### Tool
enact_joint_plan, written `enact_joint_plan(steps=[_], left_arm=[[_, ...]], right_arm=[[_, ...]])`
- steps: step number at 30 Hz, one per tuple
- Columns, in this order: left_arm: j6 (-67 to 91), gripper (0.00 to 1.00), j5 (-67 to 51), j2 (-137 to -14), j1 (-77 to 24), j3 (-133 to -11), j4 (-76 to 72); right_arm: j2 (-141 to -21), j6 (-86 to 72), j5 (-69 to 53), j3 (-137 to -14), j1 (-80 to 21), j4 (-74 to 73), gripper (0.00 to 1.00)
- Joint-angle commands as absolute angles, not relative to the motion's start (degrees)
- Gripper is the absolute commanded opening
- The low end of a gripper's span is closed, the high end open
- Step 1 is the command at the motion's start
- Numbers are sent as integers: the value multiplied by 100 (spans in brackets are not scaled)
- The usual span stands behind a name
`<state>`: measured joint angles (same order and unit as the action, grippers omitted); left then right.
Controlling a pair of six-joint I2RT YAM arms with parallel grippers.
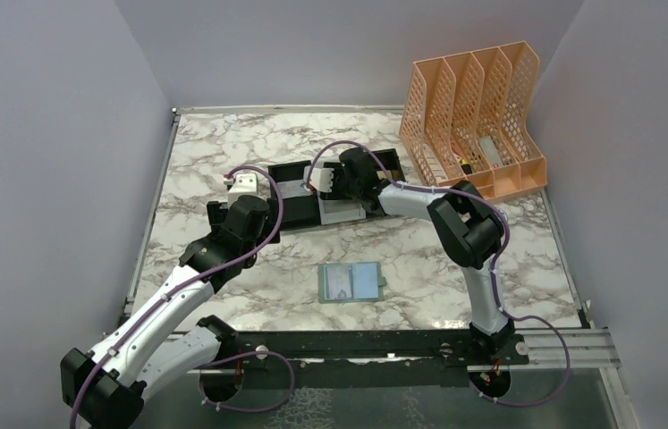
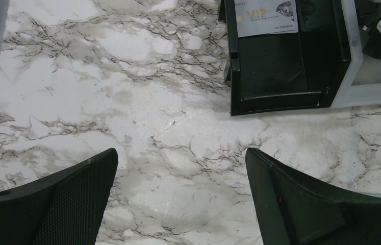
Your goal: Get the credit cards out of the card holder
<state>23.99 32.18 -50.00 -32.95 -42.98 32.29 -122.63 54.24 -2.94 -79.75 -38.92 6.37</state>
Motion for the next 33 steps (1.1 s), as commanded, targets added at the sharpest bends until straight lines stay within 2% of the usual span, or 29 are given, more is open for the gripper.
enact_joint_plan(steps=[1, 6, 8, 11, 33], left_arm=[[2329, 99, 3162, -5016, -3246, -4289, 3243], [2329, 99, 3138, -5030, -3241, -4290, 3246], [2329, 99, 3133, -5035, -3234, -4289, 3242], [2321, 99, 3122, -5049, -3228, -4289, 3240], [2303, 99, 2982, -5160, -3200, -4307, 3238]], right_arm=[[-12234, 5291, -400, -8014, -3894, 501, 54], [-12236, 5247, -309, -7977, -3893, 572, 58], [-12212, 5194, -367, -7973, -3888, 530, 65], [-12155, 5123, -425, -7954, -3884, 547, 68], [-12103, 5058, -728, -8066, -3821, 331, 70]])
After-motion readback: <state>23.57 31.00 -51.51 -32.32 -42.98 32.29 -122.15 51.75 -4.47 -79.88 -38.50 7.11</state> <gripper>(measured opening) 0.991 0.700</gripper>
